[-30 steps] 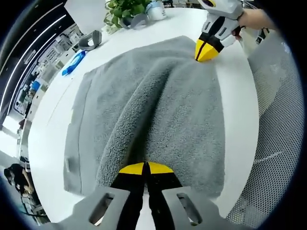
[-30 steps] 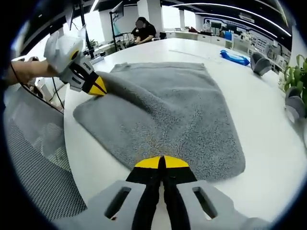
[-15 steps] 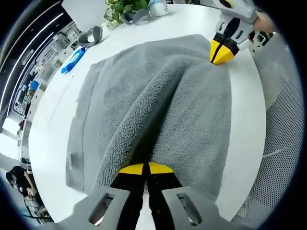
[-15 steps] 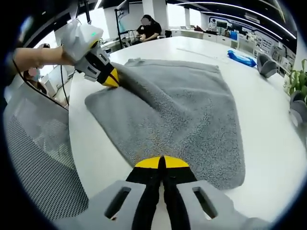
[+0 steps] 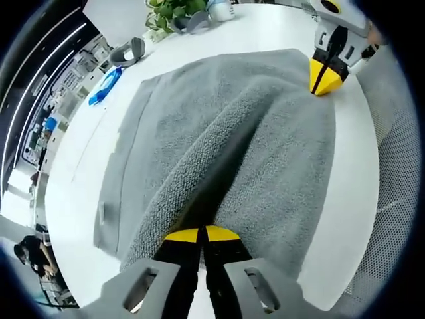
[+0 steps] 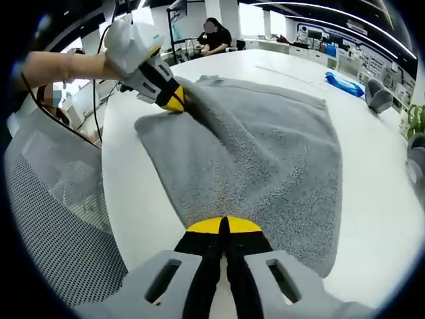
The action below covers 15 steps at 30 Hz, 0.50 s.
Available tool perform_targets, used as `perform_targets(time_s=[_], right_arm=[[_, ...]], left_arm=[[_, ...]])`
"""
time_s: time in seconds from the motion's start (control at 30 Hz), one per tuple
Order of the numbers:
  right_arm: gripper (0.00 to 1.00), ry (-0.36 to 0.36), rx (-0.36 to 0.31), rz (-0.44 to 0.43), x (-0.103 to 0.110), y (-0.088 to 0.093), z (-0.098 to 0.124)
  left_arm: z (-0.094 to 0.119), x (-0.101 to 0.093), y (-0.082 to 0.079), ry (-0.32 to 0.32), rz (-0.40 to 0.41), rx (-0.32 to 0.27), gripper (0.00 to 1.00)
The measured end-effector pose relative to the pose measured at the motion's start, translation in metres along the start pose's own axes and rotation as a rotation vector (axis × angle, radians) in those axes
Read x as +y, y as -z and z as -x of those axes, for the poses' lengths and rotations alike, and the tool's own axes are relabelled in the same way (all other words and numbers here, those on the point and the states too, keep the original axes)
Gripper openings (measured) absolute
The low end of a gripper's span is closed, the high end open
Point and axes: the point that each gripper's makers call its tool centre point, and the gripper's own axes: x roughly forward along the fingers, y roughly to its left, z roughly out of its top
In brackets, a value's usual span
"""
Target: Fold the towel on the table until its edges align and the towel forms a compact rectangular stack.
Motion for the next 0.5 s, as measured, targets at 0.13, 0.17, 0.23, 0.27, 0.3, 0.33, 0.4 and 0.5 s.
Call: perform_targets(time_s=[0.13, 0.17, 0.23, 0.27, 0.3, 0.33, 0.4, 0.5], right_arm=[[0.0, -0.007, 0.001, 0.006, 0.005, -0.001, -0.002], [0.0, -0.011, -0.003, 0.0, 0.007, -0.002, -0.003], [0.0, -0.019, -0.007, -0.003, 0.008, -0.003, -0.003], [0.0, -0.026, -0.009, -0.005, 0.01, -0.003, -0.004], [0.0, -0.032, -0.01, -0.007, 0.011, -0.004, -0.005], [0.0, -0.034, -0.01, -0.008, 0.011, -0.004, -0.005], [0.0, -0.039, -0.011, -0.007, 0.013, -0.005, -0.006], [0.0, -0.04, -0.008, -0.01, 0.016, -0.006, -0.008]], left_arm=[[-0.002, 0.006, -0.001, -0.015, -0.027, -0.006, 0.01], [-0.003, 0.007, -0.001, -0.018, -0.031, -0.01, 0.01], [-0.004, 0.01, -0.001, -0.021, -0.029, -0.017, 0.01], [-0.004, 0.012, -0.001, -0.021, -0.026, -0.019, 0.01], [-0.005, 0.013, -0.001, -0.021, -0.022, -0.019, 0.01], [-0.006, 0.014, -0.001, -0.02, -0.022, -0.019, 0.01], [-0.007, 0.016, -0.002, -0.021, -0.027, -0.019, 0.01], [-0.008, 0.019, -0.002, -0.027, -0.027, -0.024, 0.01]])
